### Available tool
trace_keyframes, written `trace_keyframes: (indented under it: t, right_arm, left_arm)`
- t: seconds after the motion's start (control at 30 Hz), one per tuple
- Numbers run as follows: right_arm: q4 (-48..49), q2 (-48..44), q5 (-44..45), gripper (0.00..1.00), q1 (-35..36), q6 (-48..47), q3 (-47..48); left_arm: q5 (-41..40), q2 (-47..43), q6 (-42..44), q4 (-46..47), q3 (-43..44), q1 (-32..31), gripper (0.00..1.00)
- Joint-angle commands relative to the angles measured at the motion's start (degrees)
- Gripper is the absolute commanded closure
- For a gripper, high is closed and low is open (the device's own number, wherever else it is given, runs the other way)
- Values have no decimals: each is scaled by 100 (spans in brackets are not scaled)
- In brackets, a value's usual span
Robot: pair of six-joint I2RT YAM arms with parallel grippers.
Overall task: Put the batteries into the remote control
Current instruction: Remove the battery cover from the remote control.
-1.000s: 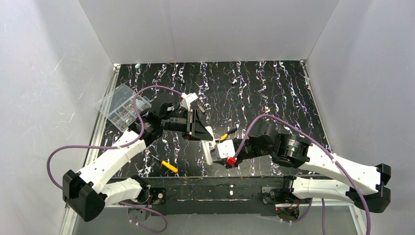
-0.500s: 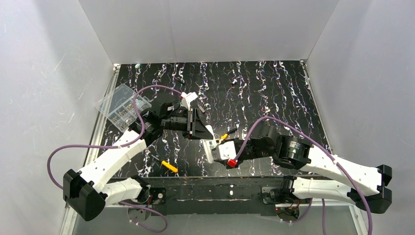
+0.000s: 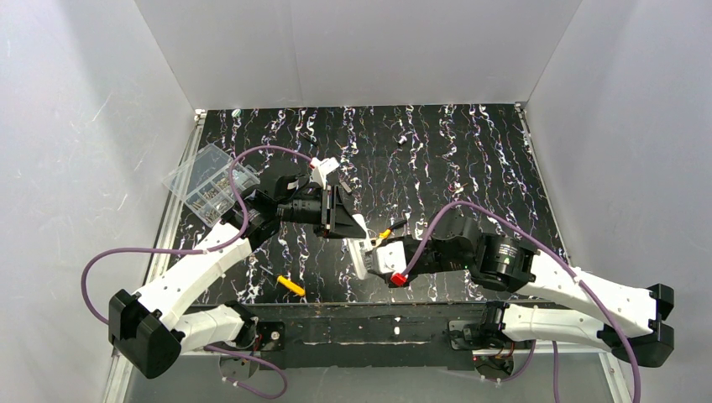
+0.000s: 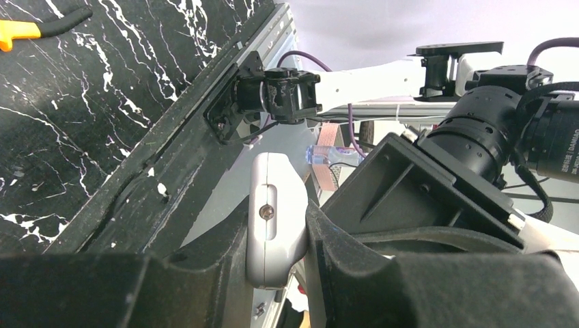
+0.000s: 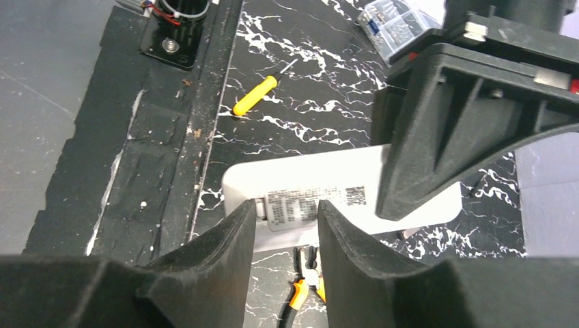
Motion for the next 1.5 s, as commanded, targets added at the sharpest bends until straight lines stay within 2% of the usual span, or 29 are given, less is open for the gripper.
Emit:
trace_keyframes:
  t: [0.0, 1.17, 1.47]
  right_arm:
    - [269, -80, 607, 55, -19, -211, -93]
    - [855, -355, 712, 55, -21, -134, -84]
    - [637, -276, 511, 50, -21, -132, -142]
  left_arm:
    - [673, -96, -126, 150, 30, -44, 100]
    - [710, 87, -120, 204, -153, -40, 100]
    - [692, 114, -147, 245, -117, -40, 100]
